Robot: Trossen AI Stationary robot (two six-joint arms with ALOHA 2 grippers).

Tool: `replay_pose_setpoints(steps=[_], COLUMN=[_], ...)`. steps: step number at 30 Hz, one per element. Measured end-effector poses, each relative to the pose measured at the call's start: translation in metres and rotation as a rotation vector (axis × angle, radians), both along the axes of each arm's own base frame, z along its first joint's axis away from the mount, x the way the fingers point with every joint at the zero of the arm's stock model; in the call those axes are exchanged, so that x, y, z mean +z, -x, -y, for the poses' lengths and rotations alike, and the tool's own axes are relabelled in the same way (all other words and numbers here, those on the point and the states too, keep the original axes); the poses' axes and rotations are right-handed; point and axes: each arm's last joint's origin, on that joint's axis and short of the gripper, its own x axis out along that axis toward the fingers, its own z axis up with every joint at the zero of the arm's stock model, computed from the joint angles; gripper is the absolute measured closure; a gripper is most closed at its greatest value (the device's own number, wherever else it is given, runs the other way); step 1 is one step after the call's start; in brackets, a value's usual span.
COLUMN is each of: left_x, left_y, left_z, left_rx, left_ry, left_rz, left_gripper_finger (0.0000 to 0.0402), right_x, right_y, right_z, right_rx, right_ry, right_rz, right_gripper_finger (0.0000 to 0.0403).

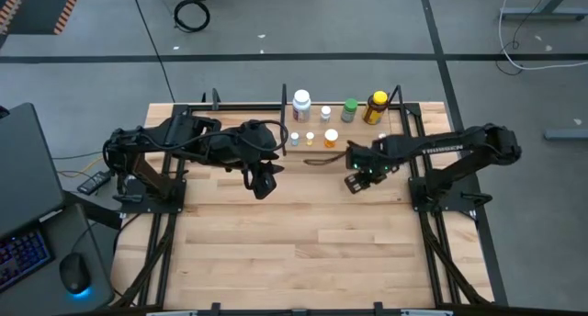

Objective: Pick and place medicine bottles onto shelf by color
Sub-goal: Put the small yellow pill bottle on the shelf

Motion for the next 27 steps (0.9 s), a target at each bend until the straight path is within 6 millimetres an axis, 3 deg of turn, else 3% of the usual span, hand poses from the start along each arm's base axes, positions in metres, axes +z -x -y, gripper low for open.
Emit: replay_pose_setpoints(steps=[15, 21, 27], left_x=[0.0, -0.003, -0.004], left_y=[0.0, 0.003, 0.005], left_z=[0.001, 0.005, 0.008], left_rx=[0.04, 0.034, 0.021], left_ry=[0.05, 0.054, 0.051], left_rz=[0.008, -0.026, -0.043], left_gripper_finger=[0.0239, 0.0237, 0.0237], right_x=[0.029, 0.033, 0.033], right_y=[-0.059, -0.056, -0.04], right_z=[0.094, 0.125, 0.141], right_rx=[0.168, 0.198, 0.246], right_ry=[0.03, 0.031, 0.023], right_rz=[-0.121, -0.178, -0.233], right_gripper_finger=[0.0265, 0.0265, 0.0265])
